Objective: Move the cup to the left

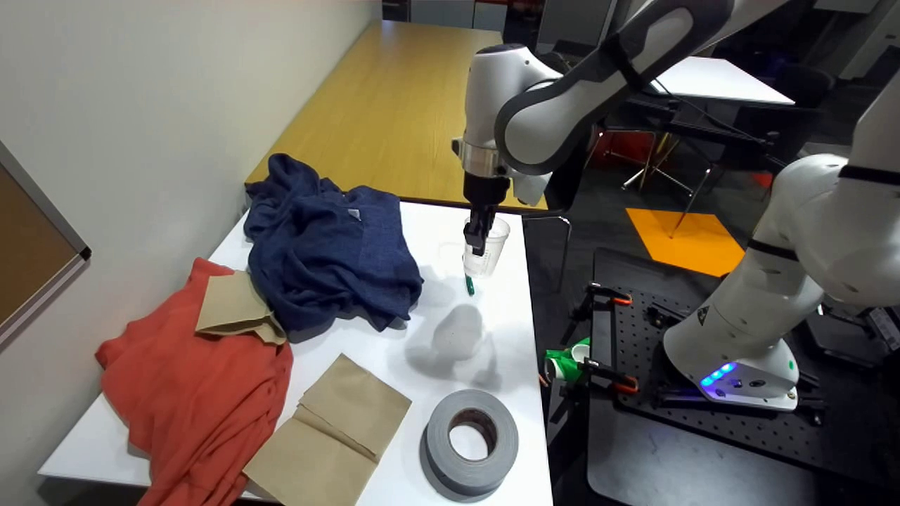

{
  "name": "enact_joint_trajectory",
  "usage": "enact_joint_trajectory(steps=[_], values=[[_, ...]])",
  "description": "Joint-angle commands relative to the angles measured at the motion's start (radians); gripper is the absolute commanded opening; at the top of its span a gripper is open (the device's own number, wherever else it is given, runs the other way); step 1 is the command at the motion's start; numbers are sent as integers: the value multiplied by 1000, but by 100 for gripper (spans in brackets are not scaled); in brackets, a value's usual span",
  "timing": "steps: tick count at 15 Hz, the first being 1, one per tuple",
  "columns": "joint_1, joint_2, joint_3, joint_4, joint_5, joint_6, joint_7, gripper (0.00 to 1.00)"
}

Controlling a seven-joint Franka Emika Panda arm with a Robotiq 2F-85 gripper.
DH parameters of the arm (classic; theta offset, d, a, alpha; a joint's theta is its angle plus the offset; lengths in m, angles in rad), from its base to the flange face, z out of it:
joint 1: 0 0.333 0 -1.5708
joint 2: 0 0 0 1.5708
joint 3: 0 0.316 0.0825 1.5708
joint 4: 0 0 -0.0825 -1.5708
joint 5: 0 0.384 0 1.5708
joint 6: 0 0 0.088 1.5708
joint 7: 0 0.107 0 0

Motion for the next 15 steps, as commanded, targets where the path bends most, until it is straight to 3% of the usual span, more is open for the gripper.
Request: enact_joint_trajectory(steps=[1, 8, 15], values=[[56, -18, 41, -36, 26, -7, -32, 1], [128, 53, 111, -20, 15, 77, -101, 1], [144, 174, 145, 9, -30, 260, -165, 1]])
